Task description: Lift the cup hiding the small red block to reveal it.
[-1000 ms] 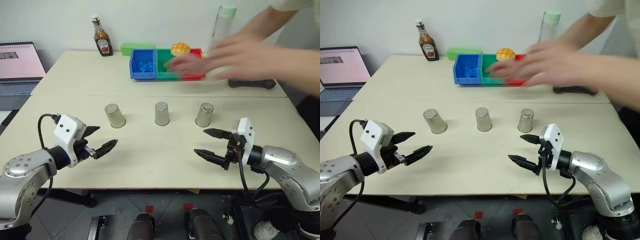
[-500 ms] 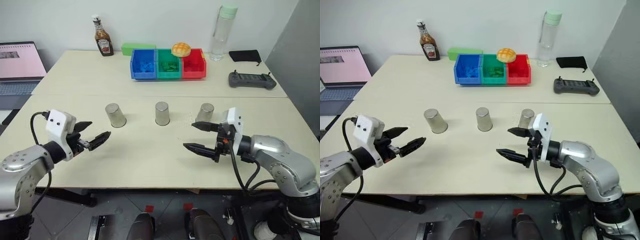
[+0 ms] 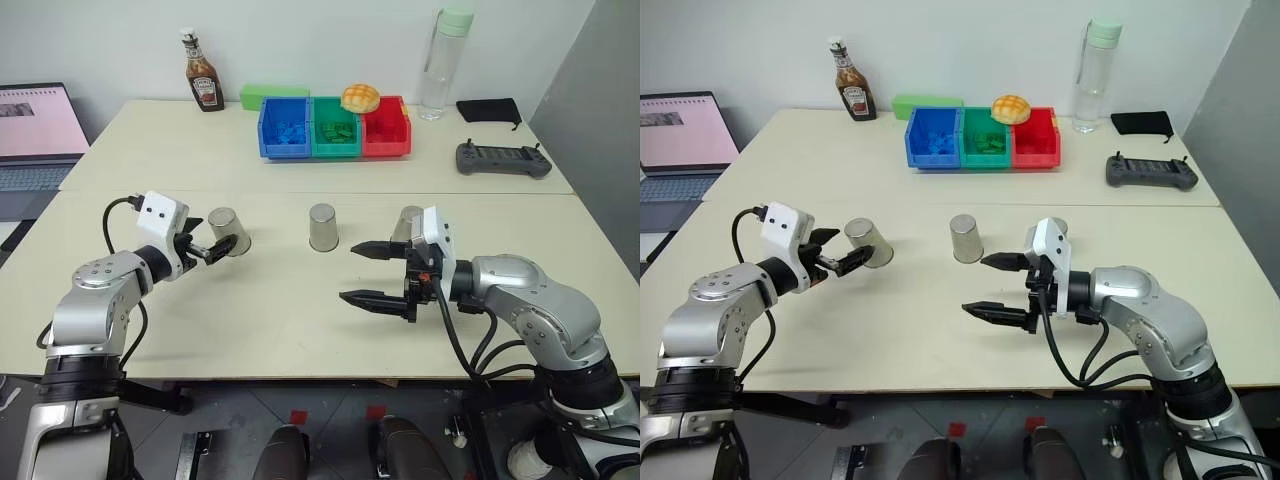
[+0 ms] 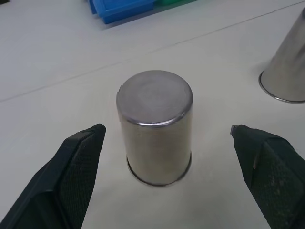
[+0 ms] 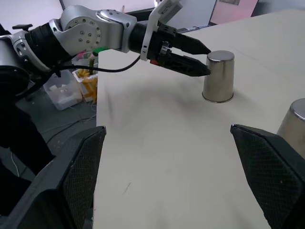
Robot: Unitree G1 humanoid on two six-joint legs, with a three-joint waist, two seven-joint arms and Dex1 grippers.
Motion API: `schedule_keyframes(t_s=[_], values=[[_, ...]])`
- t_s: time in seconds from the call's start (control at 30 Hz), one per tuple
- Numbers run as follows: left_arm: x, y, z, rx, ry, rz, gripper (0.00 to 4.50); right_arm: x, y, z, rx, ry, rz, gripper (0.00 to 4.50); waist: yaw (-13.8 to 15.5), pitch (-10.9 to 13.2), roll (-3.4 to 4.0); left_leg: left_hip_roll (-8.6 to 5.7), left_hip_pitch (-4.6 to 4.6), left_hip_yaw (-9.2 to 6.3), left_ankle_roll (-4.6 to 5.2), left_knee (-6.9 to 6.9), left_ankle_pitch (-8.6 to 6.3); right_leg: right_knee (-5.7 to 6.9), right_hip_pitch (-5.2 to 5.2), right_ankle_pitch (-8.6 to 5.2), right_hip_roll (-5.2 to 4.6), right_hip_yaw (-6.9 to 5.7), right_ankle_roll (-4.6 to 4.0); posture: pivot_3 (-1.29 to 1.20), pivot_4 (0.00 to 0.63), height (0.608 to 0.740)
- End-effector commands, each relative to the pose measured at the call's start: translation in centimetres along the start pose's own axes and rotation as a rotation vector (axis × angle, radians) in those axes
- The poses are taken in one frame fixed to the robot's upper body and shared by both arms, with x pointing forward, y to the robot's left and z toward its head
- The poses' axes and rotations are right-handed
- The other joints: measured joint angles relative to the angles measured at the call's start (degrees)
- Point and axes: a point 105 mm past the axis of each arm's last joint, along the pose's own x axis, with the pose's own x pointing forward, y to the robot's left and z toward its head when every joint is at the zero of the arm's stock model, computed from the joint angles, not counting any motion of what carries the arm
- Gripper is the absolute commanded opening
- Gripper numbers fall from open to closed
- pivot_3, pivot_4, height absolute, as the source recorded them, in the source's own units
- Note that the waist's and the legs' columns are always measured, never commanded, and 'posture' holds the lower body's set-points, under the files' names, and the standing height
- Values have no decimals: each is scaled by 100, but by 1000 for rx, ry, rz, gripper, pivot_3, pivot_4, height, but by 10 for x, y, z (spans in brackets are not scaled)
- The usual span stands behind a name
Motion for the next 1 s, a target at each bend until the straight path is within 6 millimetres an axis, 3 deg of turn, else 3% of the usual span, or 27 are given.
schedule_keyframes(t_s=[0.03,0.23,0.5,0.53,0.77,1.0], values=[[11,-2,9,43,-15,-22,4500,4,6,15,-58,-24,43,4459,2,0,0,0,0,0,0,0,0,0,0,0,0,0,0,0,150,740],[27,-3,14,31,-30,-40,4500,6,10,20,-67,-29,53,4459,2,0,0,-1,-2,-2,0,1,0,0,0,0,-1,-1,0,0,150,740],[42,-4,1,22,9,-46,4500,7,10,21,-74,-25,52,4459,-2,0,0,-2,-3,-3,0,2,0,1,0,0,-1,-4,0,0,150,740],[44,-4,0,21,10,-45,4130,7,10,21,-74,-25,51,4500,0,0,0,-2,-2,-4,0,2,0,1,0,0,0,-4,0,0,150,740],[53,-3,4,-11,-16,-46,2870,6,8,18,-77,-27,27,4500,1,0,-1,-3,-5,-6,0,3,0,1,0,1,-1,-7,1,0,150,740],[53,-8,9,-51,-63,-75,2785,5,8,17,-86,-20,28,4500,1,0,-1,-3,-5,-7,0,2,0,2,0,1,-2,-7,1,0,150,740]])
